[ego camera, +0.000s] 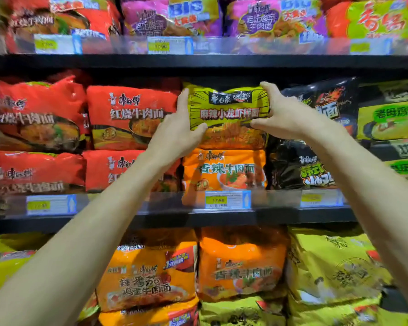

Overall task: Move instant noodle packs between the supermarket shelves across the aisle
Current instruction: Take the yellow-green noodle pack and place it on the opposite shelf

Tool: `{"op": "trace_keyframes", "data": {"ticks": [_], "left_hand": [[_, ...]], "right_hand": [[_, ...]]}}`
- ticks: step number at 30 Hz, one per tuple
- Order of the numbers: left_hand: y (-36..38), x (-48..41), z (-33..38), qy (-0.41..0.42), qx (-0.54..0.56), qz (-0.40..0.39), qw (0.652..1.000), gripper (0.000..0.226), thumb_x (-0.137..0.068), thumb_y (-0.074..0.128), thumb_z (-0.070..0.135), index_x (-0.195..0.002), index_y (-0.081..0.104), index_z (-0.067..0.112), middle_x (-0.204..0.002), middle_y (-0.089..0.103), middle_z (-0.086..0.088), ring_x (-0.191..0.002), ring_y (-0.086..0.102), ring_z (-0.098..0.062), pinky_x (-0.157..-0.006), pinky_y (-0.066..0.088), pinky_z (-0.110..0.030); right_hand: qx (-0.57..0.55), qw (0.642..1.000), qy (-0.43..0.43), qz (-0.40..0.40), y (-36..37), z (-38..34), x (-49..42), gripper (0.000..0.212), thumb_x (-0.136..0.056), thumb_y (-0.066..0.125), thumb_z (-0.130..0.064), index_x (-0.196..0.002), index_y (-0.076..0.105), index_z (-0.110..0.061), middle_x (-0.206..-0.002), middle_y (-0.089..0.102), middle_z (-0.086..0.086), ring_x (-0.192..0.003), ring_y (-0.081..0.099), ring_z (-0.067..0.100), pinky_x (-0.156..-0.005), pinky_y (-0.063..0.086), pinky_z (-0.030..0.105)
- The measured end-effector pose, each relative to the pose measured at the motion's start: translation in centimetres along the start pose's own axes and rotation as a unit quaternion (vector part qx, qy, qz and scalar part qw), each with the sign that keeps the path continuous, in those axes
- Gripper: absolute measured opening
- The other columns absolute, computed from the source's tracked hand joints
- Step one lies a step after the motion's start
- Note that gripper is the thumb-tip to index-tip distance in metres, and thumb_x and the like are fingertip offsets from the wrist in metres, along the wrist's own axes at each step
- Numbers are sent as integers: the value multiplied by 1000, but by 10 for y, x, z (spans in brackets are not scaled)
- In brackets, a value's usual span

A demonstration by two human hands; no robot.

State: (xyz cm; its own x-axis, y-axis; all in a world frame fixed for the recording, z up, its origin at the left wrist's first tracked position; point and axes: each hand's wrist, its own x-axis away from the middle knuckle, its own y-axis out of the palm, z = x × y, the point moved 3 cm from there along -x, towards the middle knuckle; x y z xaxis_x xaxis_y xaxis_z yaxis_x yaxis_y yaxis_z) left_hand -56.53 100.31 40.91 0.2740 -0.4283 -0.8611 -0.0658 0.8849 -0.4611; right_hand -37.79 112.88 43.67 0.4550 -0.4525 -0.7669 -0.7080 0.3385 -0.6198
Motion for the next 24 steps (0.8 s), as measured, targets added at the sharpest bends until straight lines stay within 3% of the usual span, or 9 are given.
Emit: {"op": "trace_keyframes", "data": {"ticks": [4,6,9,12,15,17,19,24], "left_hand": [[7,-5,2,-32,53,-20,998,94,-100,56,44,-160,-14,29,-115,65,-12,-95,64,-31,-83,44,-36],[12,-8,4,-35,64,-29,997,98,-100,57,45,-159,-20,28,-125,64,-22,-104,64,-36,-82,39,-33],[18,-15,6,-45,74,-41,995,102,-99,57,46,-157,-24,28,-134,59,-28,-112,63,-40,-84,43,-36],[23,-21,4,-53,73,-36,995,99,-100,54,50,-157,-24,28,-138,57,-28,-119,60,-41,-94,47,-42],[26,-25,0,-46,76,-32,996,98,-99,52,52,-157,-24,30,-130,62,-27,-110,65,-42,-92,51,-44],[28,-27,-2,-31,73,-28,997,99,-99,54,51,-157,-23,30,-144,55,-22,-117,63,-40,-95,49,-41],[29,-28,-4,-9,71,-20,997,103,-97,58,51,-157,-22,32,-151,49,-17,-122,61,-37,-98,46,-38],[33,-25,-9,25,77,-14,997,111,-91,69,49,-158,-19,38,-156,43,-16,-136,50,-35,-106,43,-42]], "right_hand": [[-47,998,7,36,6,-3,-4,84,-95,61,-39,-158,7,-25,-102,67,14,-89,62,31,-75,43,34],[-87,995,20,45,11,-3,-5,84,-95,62,-40,-158,9,-23,-110,67,15,-90,58,28,-81,46,37],[-124,988,43,81,20,-4,-12,86,-94,62,-42,-158,9,-21,-122,62,15,-111,58,32,-91,45,39],[-113,988,46,95,30,-7,-20,92,-92,62,-47,-158,5,-17,-121,59,16,-116,59,36,-92,46,42],[-117,989,30,87,38,-6,-24,100,-87,68,-52,-157,3,-23,-144,42,23,-122,54,39,-97,46,44],[-119,988,8,94,41,-3,-22,104,-83,73,-51,-157,2,-28,-144,36,22,-119,56,39,-90,45,39],[-110,988,-16,104,43,2,-20,105,-82,75,-49,-156,2,-32,-140,37,20,-112,59,37,-81,42,34],[-115,990,-55,62,47,8,-22,118,-78,83,-40,-157,-4,-34,-138,55,15,-109,60,27,-87,44,33]]}}
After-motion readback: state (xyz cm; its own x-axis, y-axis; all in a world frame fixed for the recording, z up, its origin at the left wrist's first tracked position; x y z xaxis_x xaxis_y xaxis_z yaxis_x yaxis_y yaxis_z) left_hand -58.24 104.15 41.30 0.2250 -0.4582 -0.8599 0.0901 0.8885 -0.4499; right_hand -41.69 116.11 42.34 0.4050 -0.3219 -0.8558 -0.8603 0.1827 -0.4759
